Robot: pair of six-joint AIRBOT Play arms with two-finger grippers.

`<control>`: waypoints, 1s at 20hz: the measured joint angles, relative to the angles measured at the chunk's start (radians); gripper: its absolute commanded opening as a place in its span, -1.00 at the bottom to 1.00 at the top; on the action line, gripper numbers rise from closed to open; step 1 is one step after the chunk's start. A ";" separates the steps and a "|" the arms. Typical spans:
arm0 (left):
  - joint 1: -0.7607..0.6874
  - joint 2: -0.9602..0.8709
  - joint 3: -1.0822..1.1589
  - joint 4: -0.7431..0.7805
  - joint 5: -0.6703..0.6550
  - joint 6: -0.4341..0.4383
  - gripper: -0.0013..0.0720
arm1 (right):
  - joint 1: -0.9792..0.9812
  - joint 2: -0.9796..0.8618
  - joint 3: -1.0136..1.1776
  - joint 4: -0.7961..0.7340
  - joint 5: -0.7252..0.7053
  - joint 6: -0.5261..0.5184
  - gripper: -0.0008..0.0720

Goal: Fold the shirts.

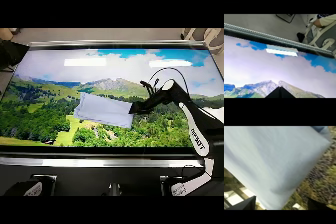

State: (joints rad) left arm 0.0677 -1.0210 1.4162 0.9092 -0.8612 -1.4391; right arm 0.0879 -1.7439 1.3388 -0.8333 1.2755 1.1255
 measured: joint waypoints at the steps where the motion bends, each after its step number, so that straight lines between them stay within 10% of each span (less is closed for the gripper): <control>1: -0.007 0.000 -0.003 0.003 -0.001 0.000 -0.87 | 0.005 -0.013 -0.024 0.046 -0.029 -0.004 0.89; 2: -0.014 0.000 -0.005 0.003 -0.002 0.000 -0.87 | 0.008 -0.024 -0.040 0.072 -0.053 -0.005 0.77; 3: -0.023 0.000 -0.006 0.003 -0.002 0.000 -0.87 | 0.016 -0.036 -0.053 0.097 -0.067 -0.006 0.23; 4: -0.027 0.000 -0.008 0.002 0.000 0.000 -0.87 | 0.024 -0.045 -0.061 0.121 -0.078 -0.007 -0.81; 5: -0.031 0.000 -0.009 0.003 0.002 0.000 -0.87 | 0.029 -0.050 -0.066 0.142 -0.085 -0.008 -0.91; 20: -0.045 -0.006 -0.010 0.002 0.061 0.003 -0.87 | -0.697 0.262 0.310 -0.023 0.218 -0.034 -0.92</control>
State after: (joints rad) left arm 0.0227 -1.0267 1.4059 0.9112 -0.8005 -1.4364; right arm -0.6090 -1.4818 1.6489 -0.8566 1.4933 1.0916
